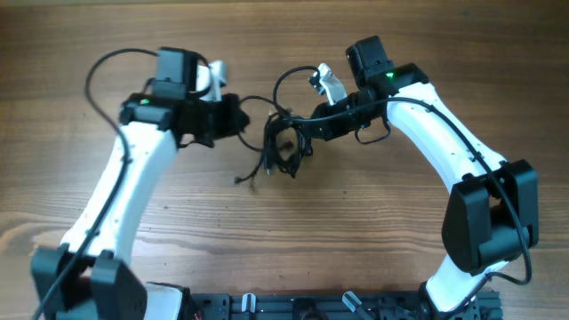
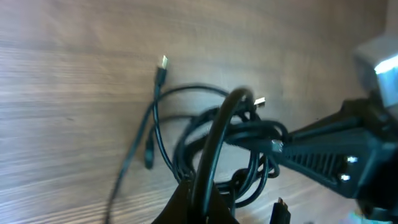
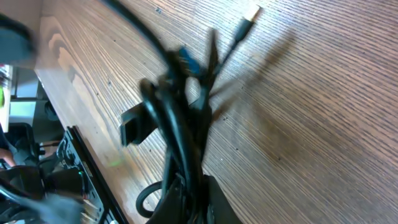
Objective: Untangle cables
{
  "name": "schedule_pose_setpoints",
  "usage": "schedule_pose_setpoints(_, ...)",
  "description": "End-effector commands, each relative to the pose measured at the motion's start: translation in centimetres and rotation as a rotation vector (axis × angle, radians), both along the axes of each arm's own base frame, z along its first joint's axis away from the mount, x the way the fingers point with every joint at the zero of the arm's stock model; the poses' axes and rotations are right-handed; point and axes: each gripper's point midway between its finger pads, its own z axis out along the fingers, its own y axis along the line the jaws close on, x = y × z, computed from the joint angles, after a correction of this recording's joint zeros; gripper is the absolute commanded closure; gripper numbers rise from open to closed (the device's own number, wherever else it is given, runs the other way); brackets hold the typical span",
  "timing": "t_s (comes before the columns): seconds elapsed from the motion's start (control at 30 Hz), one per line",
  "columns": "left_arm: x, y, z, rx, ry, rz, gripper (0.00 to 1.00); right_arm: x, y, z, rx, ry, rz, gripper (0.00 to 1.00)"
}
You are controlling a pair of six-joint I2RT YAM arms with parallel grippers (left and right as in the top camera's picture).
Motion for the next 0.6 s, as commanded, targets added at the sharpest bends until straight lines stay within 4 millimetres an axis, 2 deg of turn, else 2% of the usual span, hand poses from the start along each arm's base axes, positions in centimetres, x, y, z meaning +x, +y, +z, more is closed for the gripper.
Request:
schedule_pose_setpoints(0.0,-0.8,-2.8,-2.5,0.008,0.068,-0.085,0.96,0.1,0.1,1.3,0.022,-0.04,0.014,0.96)
schedule_pose_setpoints(0.03,-0.4,-2.1,-2.9,0.049,0.064,-0.059,0.84,0.1,0.0,1.3,0.022,-0.039,0.014,0.96)
schedule_pose_setpoints(0.1,0.4,-0.9,-2.2,0.056,0.048,-0.009,0.64,0.1,0.0,1.3,0.022,-0.038,0.013,0.96)
schedule_pose_setpoints(0.13,0.9,-0.1,-1.4,0.052,0.035,0.014,0.56,0.1,0.0,1.3,0.022,-0.038,0.013,0.96)
schedule_pose_setpoints(0.2,1.6,1.5,0.0,0.046,0.012,0.059,0.33,0.2,0.0,1.3,0.022,-0.035,0.008,0.96)
schedule_pose_setpoints(0.23,1.9,2.8,1.1,0.043,-0.002,0.095,0.26,0.2,0.0,1.3,0.022,-0.035,0.008,0.96)
schedule_pose_setpoints(0.27,1.9,3.8,1.8,0.037,-0.009,0.12,0.24,0.2,0.0,1.3,0.022,-0.035,0.008,0.96)
schedule_pose_setpoints(0.3,1.8,4.2,2.4,0.019,-0.011,0.131,0.3,0.2,0.0,1.3,0.022,-0.035,0.008,0.96)
schedule_pose_setpoints(0.37,1.4,3.9,2.9,-0.032,0.003,0.118,0.49,0.2,0.0,1.3,0.022,-0.035,0.008,0.96)
schedule_pose_setpoints(0.43,0.5,2.2,2.9,-0.102,0.032,0.064,0.64,0.2,0.1,1.3,0.023,-0.037,0.008,0.96)
schedule_pose_setpoints(0.57,-1.9,-1.2,0.7,-0.118,0.112,-0.022,0.69,0.2,0.1,1.3,0.022,-0.03,0.0,0.96)
